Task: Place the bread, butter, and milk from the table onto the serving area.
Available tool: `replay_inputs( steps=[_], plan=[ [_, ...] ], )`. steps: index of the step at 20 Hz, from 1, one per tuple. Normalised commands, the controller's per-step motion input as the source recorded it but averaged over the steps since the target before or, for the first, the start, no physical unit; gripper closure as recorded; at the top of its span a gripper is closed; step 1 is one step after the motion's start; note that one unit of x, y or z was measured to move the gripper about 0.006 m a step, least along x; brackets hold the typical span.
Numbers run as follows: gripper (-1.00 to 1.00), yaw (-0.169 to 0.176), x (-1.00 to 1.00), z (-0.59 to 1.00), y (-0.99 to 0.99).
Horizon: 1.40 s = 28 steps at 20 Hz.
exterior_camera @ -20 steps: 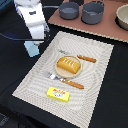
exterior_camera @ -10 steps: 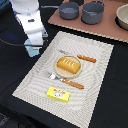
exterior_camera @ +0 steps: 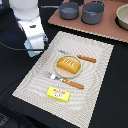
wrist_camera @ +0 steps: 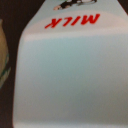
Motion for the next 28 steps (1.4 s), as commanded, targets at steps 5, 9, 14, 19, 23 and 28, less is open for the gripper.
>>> replay_inputs(
  steps=[5, 9, 14, 19, 23, 28],
  plan=[
    [1.0, 0.072, -0.36, -0.1, -0.1],
    [1.0, 0.068, -0.32, -0.06, -0.14],
    [1.0, 0.037, 0.14, 0.58, -0.01],
    [1.0, -0.004, 0.6, 1.0, 0.23],
    [1.0, -0.005, 0.92, 0.92, 0.38],
    [1.0, -0.003, 1.0, 0.67, 0.33]
  ],
)
